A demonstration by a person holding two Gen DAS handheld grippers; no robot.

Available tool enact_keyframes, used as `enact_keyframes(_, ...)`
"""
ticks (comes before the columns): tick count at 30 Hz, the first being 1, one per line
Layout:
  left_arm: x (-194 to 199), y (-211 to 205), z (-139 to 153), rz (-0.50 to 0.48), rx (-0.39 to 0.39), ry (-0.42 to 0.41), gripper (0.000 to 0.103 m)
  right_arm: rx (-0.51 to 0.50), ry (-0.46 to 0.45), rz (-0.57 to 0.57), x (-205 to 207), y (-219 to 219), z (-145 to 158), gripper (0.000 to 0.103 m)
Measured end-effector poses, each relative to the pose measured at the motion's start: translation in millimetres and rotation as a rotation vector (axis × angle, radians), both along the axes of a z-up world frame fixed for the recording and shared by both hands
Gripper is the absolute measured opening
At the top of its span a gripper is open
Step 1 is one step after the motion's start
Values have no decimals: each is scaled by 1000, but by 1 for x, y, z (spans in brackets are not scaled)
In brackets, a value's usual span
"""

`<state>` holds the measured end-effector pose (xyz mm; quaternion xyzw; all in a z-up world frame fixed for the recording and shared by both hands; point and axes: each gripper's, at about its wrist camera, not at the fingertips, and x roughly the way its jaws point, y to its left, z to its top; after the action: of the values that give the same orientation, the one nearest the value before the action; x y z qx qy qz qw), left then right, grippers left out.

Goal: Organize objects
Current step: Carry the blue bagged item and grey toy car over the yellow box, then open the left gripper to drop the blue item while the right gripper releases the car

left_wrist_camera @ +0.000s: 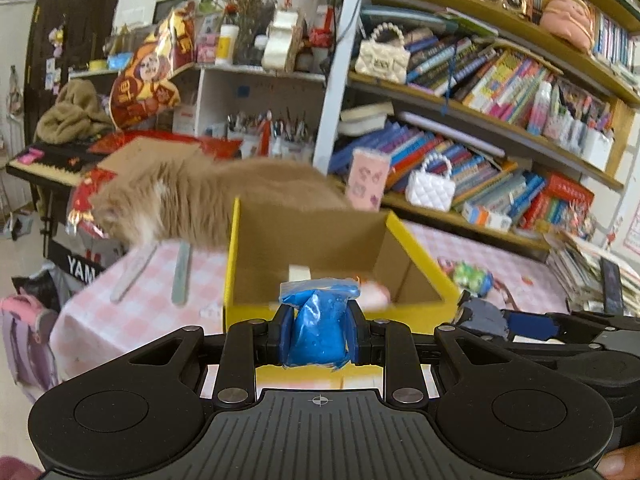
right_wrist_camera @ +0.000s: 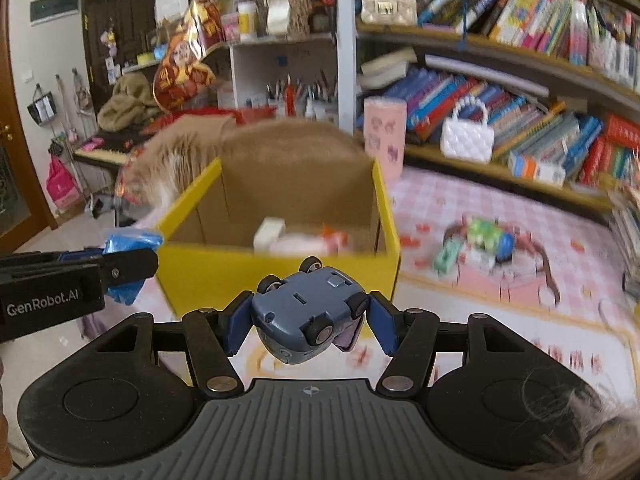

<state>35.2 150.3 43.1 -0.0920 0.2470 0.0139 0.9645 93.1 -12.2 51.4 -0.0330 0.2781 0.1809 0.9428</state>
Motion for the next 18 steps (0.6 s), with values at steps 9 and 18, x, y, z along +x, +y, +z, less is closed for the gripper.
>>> enact_keyframes(9,62,0,-5,60,48,-8,25,-20,-94,11,78,4,11,58)
enact_keyframes(18,110,-4,-37,104,104,105,25,-152,3,143,140,24,-24,58)
